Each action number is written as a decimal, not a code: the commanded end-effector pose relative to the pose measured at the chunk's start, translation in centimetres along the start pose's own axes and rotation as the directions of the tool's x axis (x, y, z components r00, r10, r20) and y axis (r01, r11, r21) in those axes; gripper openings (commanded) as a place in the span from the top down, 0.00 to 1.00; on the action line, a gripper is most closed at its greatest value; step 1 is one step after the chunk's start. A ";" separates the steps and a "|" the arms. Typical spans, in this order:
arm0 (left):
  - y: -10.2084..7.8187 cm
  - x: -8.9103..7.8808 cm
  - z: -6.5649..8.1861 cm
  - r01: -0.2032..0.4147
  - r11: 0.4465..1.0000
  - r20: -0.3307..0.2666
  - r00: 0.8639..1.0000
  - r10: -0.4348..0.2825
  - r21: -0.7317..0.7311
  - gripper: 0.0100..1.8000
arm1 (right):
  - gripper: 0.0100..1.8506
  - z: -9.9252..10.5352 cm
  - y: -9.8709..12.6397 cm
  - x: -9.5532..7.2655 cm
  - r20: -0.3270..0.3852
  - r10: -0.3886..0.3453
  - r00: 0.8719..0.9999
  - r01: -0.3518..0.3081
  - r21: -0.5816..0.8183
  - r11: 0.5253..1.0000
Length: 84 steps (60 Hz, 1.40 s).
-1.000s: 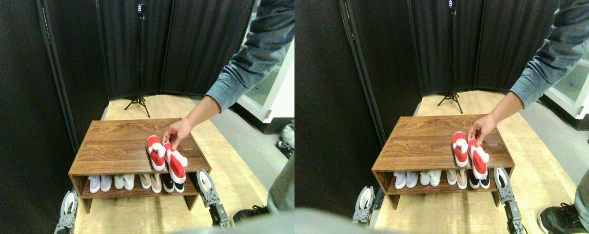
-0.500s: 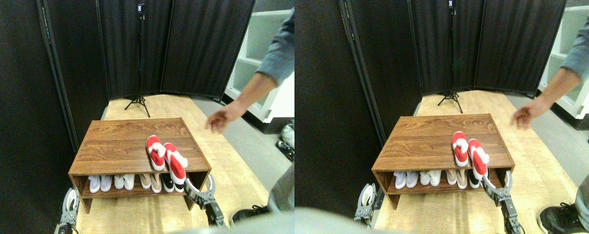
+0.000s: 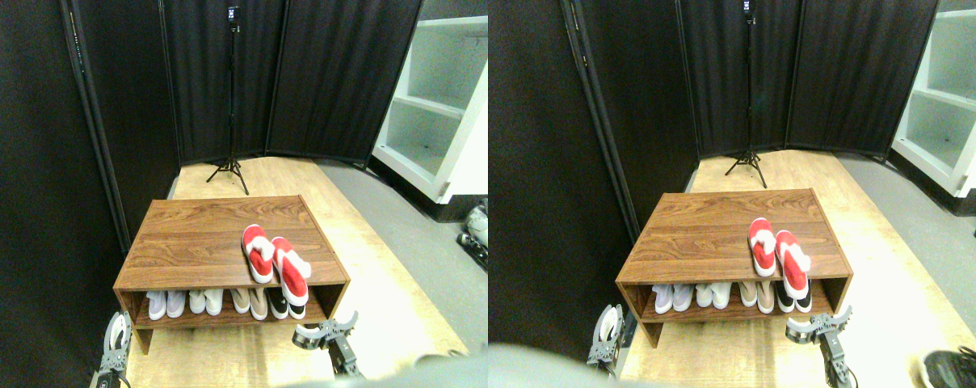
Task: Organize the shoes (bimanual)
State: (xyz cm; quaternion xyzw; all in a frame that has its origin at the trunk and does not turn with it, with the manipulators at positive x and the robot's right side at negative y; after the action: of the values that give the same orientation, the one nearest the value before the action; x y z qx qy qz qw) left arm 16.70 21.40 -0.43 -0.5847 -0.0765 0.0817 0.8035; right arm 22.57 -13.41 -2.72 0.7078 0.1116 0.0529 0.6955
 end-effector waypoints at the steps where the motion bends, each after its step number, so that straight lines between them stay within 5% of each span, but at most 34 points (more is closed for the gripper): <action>1: -0.9 0.2 0.3 0.048 0.999 0.014 0.999 -0.048 0.015 1.00 | 0.08 -0.4 -0.7 1.6 0.008 0.009 1.000 -0.009 0.046 0.999; 24: -1.0 -0.4 0.5 0.050 0.998 0.035 0.998 -0.051 0.032 1.00 | 0.11 -1.3 -3.5 7.3 -0.070 -0.062 0.996 0.065 0.046 0.997; 47: -0.9 -0.3 0.5 0.049 0.998 0.030 0.998 -0.050 0.033 1.00 | 0.16 -1.6 -4.6 10.7 -0.095 -0.110 0.989 0.113 0.022 0.993; 58: -0.8 -0.3 0.5 0.043 0.998 0.042 0.998 -0.045 0.043 1.00 | 0.10 -1.7 -2.4 8.1 -0.099 -0.068 0.993 0.068 -0.006 0.998; 70: -0.8 -0.3 0.5 0.042 0.999 0.047 0.998 -0.043 0.034 1.00 | 0.10 -1.8 0.9 3.7 -0.138 0.023 0.990 -0.030 -0.051 0.998; 84: -1.0 0.2 0.3 0.048 0.998 0.033 0.998 -0.049 0.032 1.00 | 0.15 -0.2 2.7 0.7 -0.144 0.069 0.987 -0.075 -0.036 0.997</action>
State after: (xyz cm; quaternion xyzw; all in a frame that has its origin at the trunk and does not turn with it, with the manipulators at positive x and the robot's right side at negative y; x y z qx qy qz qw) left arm 16.45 21.63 -0.36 -0.5713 -0.0867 0.0921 0.8109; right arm 23.63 -12.55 -1.19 0.6894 0.1548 0.1185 0.6976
